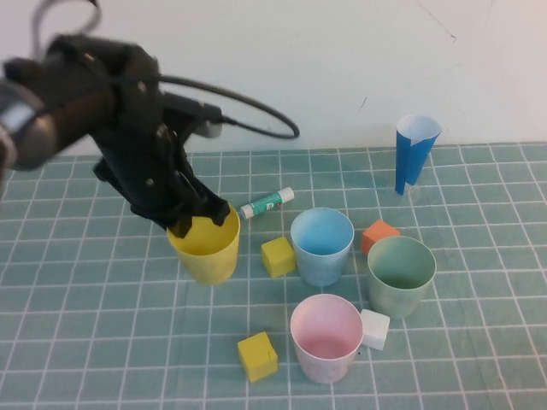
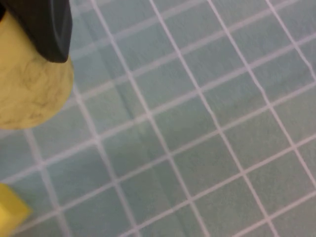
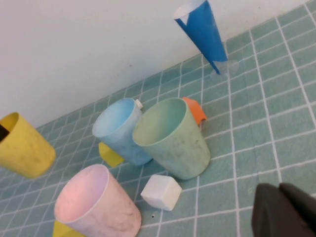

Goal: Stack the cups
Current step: Place the yellow cup on the pink cup

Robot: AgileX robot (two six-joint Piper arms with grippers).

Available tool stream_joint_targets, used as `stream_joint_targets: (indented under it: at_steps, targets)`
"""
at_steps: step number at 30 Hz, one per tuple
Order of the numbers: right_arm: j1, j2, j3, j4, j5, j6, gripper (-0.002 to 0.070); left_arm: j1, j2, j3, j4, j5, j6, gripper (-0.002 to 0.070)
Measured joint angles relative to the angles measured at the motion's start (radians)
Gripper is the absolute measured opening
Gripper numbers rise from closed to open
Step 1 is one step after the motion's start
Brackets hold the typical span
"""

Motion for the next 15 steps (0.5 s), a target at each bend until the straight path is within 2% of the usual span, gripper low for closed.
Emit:
stream_joint_targets:
  at_steps: [4,7,15]
  targets:
    - [0.000,0.000,-0.047,0.012,0.018,-0.094,-0.0001,-0.004,-0.115,-0.004,-0.106,0.108,0.072,0.0007]
    - [0.000,0.000,-0.056,0.012,0.028,-0.143,-0.0001,-0.044,-0.186,-0.004,-0.153,0.160,0.104,0.0006]
    - [0.000,0.000,-0.056,0.008,0.059,-0.180,-0.0001,-0.290,-0.182,-0.004,-0.115,0.114,0.114,0.0006]
